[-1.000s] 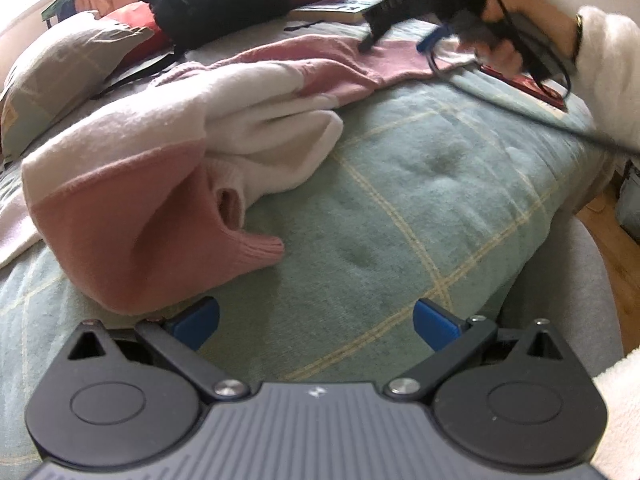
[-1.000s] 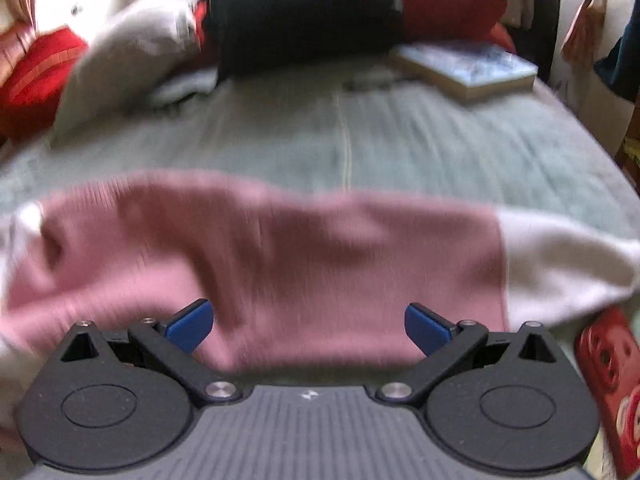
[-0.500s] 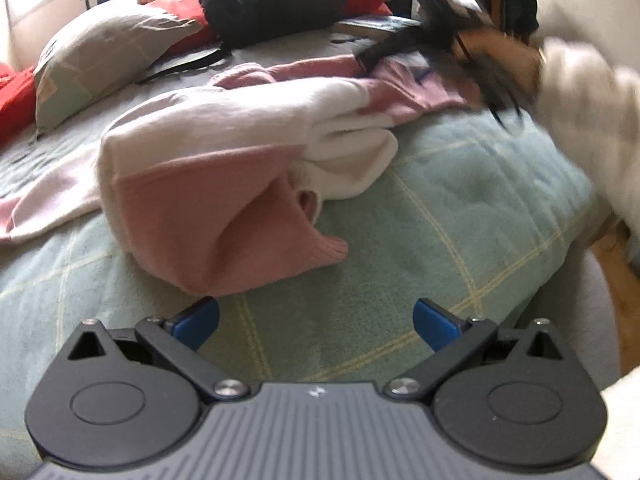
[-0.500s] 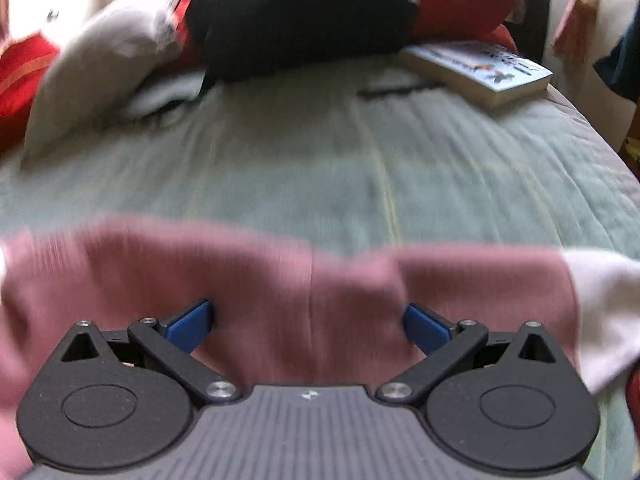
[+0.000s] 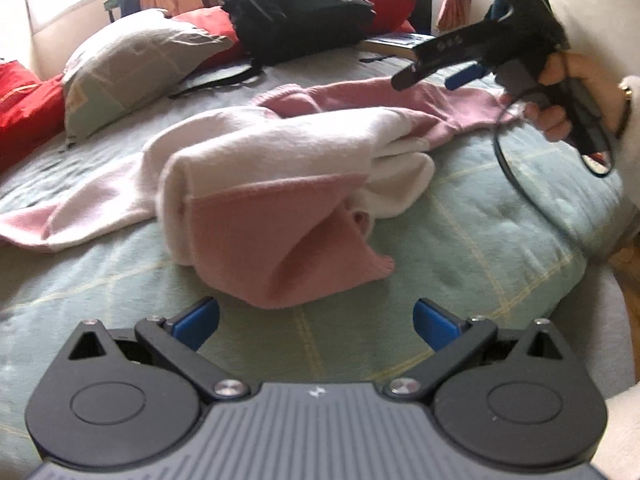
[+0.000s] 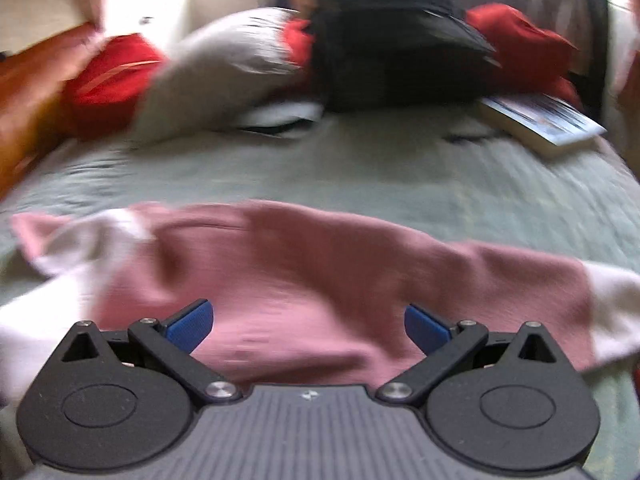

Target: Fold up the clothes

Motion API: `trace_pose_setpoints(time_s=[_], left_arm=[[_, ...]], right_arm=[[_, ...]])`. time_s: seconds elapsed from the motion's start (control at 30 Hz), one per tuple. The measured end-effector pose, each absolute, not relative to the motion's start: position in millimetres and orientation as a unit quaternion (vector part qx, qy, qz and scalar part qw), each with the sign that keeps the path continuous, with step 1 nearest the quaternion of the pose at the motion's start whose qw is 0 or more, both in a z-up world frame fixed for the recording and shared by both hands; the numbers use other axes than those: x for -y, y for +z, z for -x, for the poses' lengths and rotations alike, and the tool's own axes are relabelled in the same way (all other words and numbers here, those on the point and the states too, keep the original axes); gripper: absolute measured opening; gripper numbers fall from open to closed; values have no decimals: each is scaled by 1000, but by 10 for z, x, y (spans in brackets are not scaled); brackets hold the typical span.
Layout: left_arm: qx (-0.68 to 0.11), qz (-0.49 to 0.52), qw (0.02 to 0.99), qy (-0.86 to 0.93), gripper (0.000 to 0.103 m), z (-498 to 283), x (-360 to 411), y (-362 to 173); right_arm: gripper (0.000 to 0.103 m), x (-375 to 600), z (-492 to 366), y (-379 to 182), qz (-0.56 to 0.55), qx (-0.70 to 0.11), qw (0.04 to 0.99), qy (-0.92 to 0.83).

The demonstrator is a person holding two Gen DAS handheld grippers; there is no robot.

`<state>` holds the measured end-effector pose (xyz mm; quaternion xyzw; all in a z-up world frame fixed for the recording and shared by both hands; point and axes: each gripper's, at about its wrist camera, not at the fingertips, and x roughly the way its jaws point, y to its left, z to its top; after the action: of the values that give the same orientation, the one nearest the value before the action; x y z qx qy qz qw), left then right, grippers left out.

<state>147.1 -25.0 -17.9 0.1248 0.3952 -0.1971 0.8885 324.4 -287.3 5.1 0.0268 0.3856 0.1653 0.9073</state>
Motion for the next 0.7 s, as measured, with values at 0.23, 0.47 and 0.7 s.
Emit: trace_pose_setpoints(time_s=[0.23,0.47,0.7], left_arm=[[-391,-128,896,-166,102,-1530,44,-124],[-394,-123,895,-170,102,-1572,0,-168],[-395,-122,891,-189,102,-1566,131,-204]], right_arm=[[103,2433,-2819,235,20,-352,903,246],[103,2777,-2379,-138,-37,-402,868,290],[103,2911,-2392,-652,-148,-426,832,322]])
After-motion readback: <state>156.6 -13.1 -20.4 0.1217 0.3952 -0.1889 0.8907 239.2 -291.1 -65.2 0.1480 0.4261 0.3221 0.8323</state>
